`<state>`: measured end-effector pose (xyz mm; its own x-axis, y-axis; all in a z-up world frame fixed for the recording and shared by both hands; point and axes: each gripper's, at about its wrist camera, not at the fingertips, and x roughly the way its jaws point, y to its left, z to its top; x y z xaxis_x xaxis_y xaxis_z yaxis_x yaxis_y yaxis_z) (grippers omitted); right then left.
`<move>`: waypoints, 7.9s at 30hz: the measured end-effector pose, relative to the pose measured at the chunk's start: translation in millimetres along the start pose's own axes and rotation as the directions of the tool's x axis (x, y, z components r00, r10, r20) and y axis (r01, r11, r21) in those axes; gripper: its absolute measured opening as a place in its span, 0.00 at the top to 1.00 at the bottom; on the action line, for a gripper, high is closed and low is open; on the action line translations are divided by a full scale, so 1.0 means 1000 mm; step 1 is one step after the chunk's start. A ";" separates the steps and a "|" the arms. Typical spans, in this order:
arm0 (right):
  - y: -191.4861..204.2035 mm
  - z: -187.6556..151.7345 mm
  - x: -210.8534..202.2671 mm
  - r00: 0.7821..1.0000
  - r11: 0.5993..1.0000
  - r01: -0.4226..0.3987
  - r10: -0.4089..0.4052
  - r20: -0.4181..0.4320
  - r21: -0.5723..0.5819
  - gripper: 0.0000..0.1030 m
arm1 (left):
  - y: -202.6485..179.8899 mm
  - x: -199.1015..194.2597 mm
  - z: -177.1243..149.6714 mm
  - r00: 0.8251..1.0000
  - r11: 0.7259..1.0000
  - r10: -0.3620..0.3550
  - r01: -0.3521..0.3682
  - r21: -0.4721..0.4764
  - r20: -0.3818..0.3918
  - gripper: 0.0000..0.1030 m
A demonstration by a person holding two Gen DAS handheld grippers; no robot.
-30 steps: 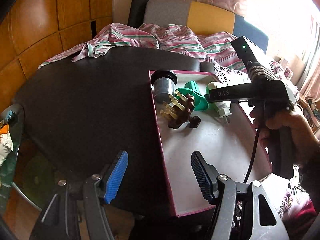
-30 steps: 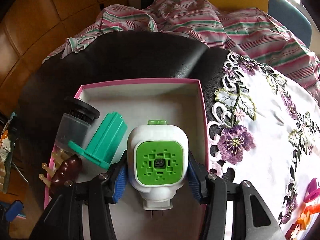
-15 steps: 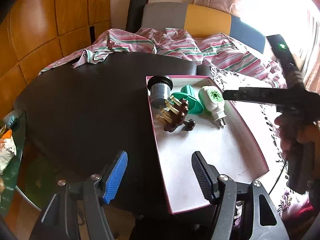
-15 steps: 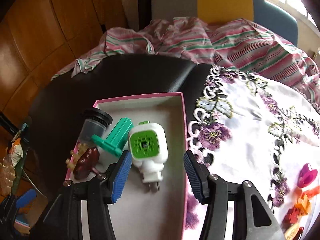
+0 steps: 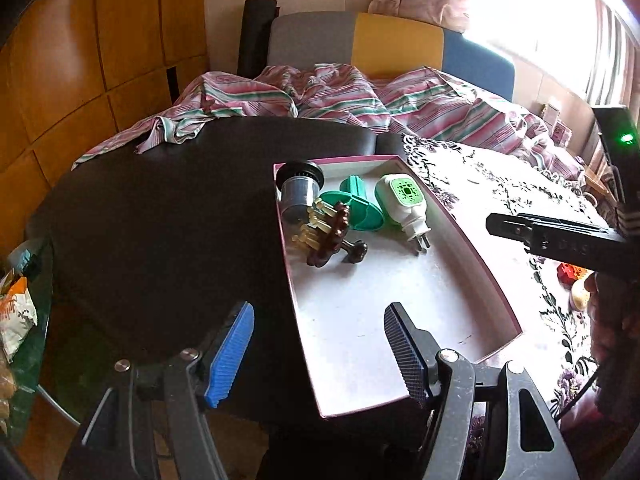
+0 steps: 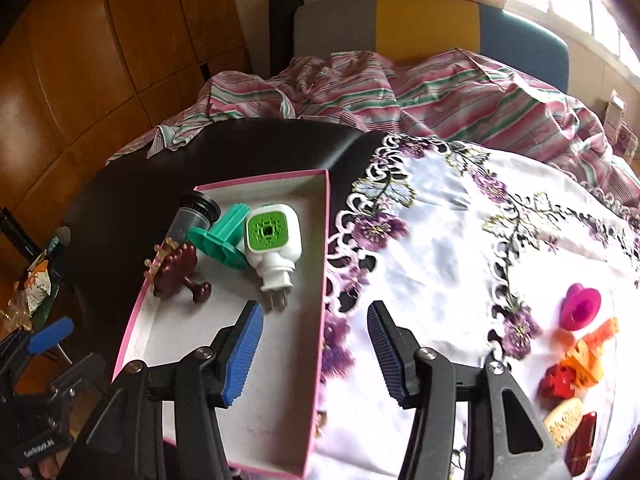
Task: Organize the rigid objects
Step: 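Lower the plug into the tray beside the green stand, open right tool, then move both tools back toward the remaining toys on the cloth, then grasp the yellow oval block with the left tool while the right tool grasps the magenta cup, then carry the yellow oval block into the tray and open the left tool, then carry the magenta cup into the tray and open the right tool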
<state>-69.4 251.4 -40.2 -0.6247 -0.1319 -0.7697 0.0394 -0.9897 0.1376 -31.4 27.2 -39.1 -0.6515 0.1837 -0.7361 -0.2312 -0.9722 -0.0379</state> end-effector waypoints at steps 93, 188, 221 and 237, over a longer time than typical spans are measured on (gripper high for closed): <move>-0.228 0.014 -0.036 0.954 0.907 0.299 -0.274 -0.124 0.296 0.38 | -0.276 0.093 -0.029 0.887 0.760 -0.410 0.461 0.457 -0.214 0.60; -0.150 -0.043 0.025 0.960 0.976 0.190 -0.162 -0.228 0.103 0.46 | 0.003 0.079 0.023 0.978 0.979 -0.159 0.139 -0.150 -0.134 0.61; -0.145 -0.043 0.024 0.958 0.974 0.207 -0.184 -0.220 0.087 0.46 | -0.007 0.022 0.015 0.999 0.999 0.034 -0.034 -0.013 -0.007 0.60; -0.141 -0.040 0.021 0.960 0.975 0.209 -0.188 -0.208 0.080 0.46 | 0.001 0.020 0.011 0.999 0.999 0.033 -0.034 -0.040 -0.021 0.60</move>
<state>-56.8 385.9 -101.1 -0.4448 0.0483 -0.8943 -0.1539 -0.9878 0.0231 -52.4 31.9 -46.0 -0.6432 0.1482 -0.7512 -0.1800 -0.9829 -0.0398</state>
